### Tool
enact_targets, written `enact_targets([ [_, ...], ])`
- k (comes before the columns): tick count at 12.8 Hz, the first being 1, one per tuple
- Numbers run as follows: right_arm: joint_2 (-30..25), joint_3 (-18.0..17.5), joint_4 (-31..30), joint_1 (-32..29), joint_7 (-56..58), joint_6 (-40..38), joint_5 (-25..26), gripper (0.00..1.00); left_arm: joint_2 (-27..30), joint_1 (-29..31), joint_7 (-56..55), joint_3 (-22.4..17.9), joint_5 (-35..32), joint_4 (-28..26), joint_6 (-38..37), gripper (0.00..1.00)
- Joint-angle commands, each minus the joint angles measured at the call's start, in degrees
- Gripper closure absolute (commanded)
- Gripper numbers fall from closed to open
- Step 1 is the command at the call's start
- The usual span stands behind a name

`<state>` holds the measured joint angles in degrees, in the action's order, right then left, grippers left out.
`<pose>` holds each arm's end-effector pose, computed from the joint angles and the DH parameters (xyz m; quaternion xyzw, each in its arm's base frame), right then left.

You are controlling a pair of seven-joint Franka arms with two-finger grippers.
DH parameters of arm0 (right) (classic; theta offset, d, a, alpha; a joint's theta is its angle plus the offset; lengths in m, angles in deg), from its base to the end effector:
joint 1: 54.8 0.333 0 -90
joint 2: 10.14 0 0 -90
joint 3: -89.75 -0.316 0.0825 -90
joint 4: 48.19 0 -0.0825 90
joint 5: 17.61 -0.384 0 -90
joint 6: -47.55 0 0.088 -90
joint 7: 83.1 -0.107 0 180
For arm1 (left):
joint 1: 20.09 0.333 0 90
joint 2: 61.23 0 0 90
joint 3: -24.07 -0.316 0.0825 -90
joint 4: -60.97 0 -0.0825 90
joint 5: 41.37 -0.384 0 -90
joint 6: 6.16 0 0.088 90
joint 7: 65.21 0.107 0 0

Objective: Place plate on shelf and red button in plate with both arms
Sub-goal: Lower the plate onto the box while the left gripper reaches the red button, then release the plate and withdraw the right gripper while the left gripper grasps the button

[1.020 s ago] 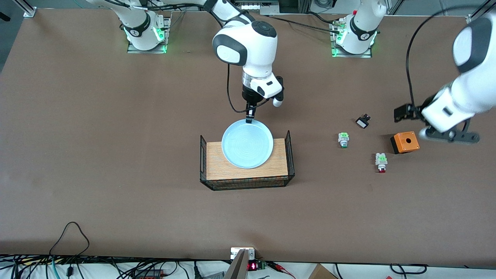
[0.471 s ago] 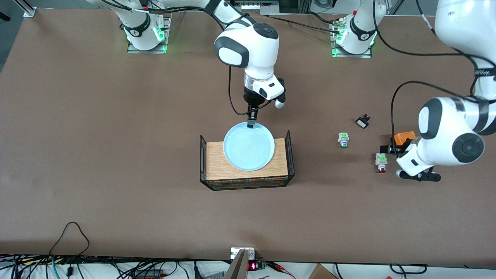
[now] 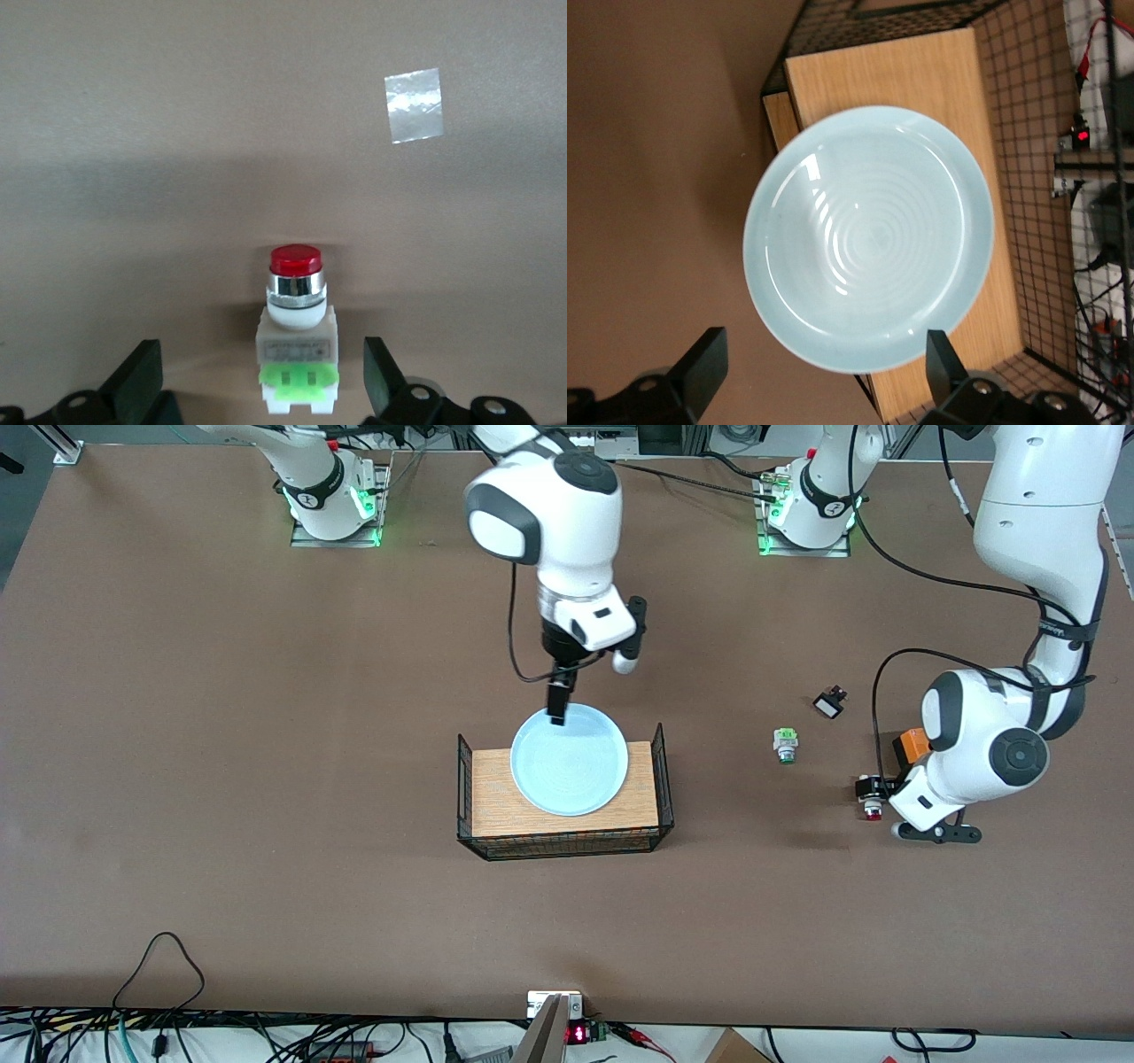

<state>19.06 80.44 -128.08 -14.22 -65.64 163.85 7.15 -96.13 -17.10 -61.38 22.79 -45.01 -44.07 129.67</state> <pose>0.4975 0.5186 0.4326 0.7790 0.6027 0.1078 0.1353 0.6371 0.0475 0.1912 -0.9987 0.0215 0.0377 0.0252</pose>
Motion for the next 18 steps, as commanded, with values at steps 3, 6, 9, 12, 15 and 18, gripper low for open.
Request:
enact_targets([
  [3,-9.1,-0.4,-0.8,-10.6,0.3,-10.2,-7.6,0.00,0.5,0.2,0.7,0.7,-0.6,-1.8,2.2,0.04],
  [6,-12.2,-0.3,-0.9,-18.5,-1.5,-15.3,-13.7,0.00,-0.8,0.2,0.8,0.7,-0.5,-1.7,2.1,0.40],
  [9,-15.4,0.0,-1.2,-25.6,-8.2,-20.6,-16.0,0.00,-0.8,0.1,1.0,0.7,-0.6,-1.5,1.7,0.62],
  [12,-17.9,0.0,-2.4,-30.3,-15.2,-23.2,-17.1,0.00,0.5,0.0,0.9,0.7,-0.6,-1.2,-0.4,0.84],
  [15,-23.0,0.0,-7.5,-36.3,-20.3,-23.1,-22.6,0.00,5.8,-0.2,0.7,2.7,-0.6,1.6,-9.5,0.85],
  [18,-29.2,0.1,-13.4,-40.9,-20.8,-22.3,-24.0,0.00,8.4,-0.4,0.3,7.0,-0.2,12.9,-28.4,0.86],
])
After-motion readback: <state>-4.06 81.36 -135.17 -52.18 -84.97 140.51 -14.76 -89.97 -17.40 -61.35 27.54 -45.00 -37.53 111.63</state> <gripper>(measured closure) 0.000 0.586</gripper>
